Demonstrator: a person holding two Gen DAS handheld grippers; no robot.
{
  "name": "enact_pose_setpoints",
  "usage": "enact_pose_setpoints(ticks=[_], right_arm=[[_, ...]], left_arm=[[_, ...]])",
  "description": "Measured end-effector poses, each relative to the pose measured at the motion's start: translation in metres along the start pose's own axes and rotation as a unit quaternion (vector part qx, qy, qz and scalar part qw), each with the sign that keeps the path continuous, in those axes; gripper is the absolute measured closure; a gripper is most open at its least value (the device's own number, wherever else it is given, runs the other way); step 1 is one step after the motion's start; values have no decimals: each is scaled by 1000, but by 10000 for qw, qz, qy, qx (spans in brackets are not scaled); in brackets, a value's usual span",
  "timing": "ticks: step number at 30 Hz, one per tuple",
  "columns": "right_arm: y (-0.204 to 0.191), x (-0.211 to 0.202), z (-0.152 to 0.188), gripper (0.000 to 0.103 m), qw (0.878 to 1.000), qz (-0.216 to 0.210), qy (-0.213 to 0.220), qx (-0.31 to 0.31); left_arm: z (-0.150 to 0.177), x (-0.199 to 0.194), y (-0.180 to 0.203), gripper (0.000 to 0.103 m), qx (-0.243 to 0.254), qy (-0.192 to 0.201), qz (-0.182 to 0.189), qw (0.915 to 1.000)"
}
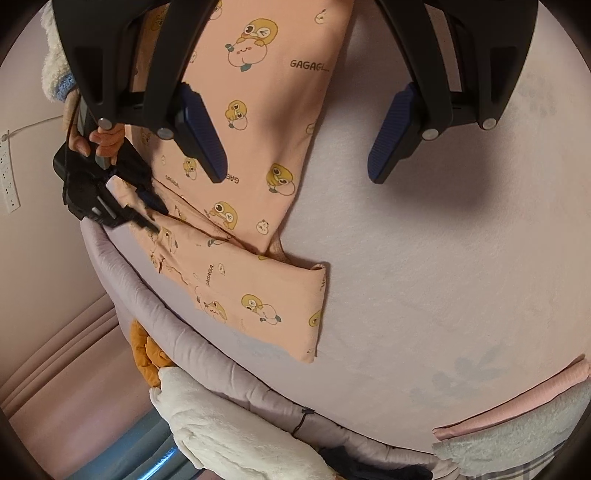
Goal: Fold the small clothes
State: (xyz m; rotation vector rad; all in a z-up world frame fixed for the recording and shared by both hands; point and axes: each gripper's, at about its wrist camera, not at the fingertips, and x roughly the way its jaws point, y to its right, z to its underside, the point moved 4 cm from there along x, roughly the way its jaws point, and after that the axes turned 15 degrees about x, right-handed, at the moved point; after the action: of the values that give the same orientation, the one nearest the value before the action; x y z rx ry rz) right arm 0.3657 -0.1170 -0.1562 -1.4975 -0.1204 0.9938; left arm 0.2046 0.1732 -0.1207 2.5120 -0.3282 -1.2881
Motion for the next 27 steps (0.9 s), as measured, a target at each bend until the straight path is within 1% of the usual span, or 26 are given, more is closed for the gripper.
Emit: enact_pose_setpoints(ticks=[1, 3, 5, 6, 7, 9, 11, 12, 14, 16, 17, 19, 20, 21, 22, 23, 24, 25, 27], right_arm=[[-1, 2, 0, 92, 10000, 49, 44, 4], [-1, -1, 2, 94, 9997, 187, 129, -78], [-13, -8, 5, 94, 9980, 283, 273, -500], [-25, -18, 7, 95, 9957, 256, 357, -814], [-33, -21, 9, 95, 9940, 227, 420, -985], [-57, -52, 6, 95, 9855, 77, 789, -1500], [-66, -75, 3, 95, 9790, 28, 1053, -1746], [-67, -87, -1, 94, 9745, 117, 1242, -1867], [-62, -95, -7, 95, 9715, 241, 1321, -1952], [-47, -96, -17, 95, 9686, 618, 1467, -1911], [-40, -96, -22, 95, 9687, 690, 1487, -1865], [-25, -89, -30, 94, 9710, 984, 1326, -1729], [-14, -82, -35, 93, 9741, 1182, 1130, -1560], [-6, -78, -39, 92, 9773, 1263, 899, -1442], [-5, -80, -39, 91, 9767, 1303, 922, -1437], [-3, -90, -42, 90, 9714, 1396, 1191, -1505], [-3, -103, -45, 90, 9634, 1490, 1553, -1596], [-5, -114, -46, 89, 9573, 1530, 1792, -1672], [-13, -127, -46, 89, 9489, 1472, 2038, -1907]], left_arm=[[1, -1, -1, 25, -18, 7, 13, 10000], [1, -3, -2, 25, -12, 17, 5, 10000], [2, -5, -3, 25, 7, 29, -23, 10000], [2, -6, -3, 25, 10, 35, -21, 10000], [2, -7, -3, 25, 17, 46, -13, 10000], [3, -7, -2, 25, 29, 48, -14, 10000], [3, -5, -1, 25, 20, 29, 4, 10000], [3, -4, 1, 25, 25, 21, 26, 10000], [3, -2, 4, 25, 62, -7, 23, 10000], [3, 0, 9, 25, 110, -45, 46, 9999], [3, 1, 11, 25, 138, -65, 53, 9999], [3, 3, 14, 25, 202, -103, 48, 9997], [3, 3, 15, 25, 249, -114, 34, 9996], [3, 4, 16, 24, 283, -119, 17, 9995], [1, 5, 17, 24, 320, -129, 3, 9994], [0, 7, 18, 24, 342, -146, -2, 9993], [-2, 10, 19, 24, 375, -172, 0, 9991], [-6, 14, 22, 24, 427, -198, -5, 9989], [-16, 23, 29, 24, 630, -194, -31, 9978]])
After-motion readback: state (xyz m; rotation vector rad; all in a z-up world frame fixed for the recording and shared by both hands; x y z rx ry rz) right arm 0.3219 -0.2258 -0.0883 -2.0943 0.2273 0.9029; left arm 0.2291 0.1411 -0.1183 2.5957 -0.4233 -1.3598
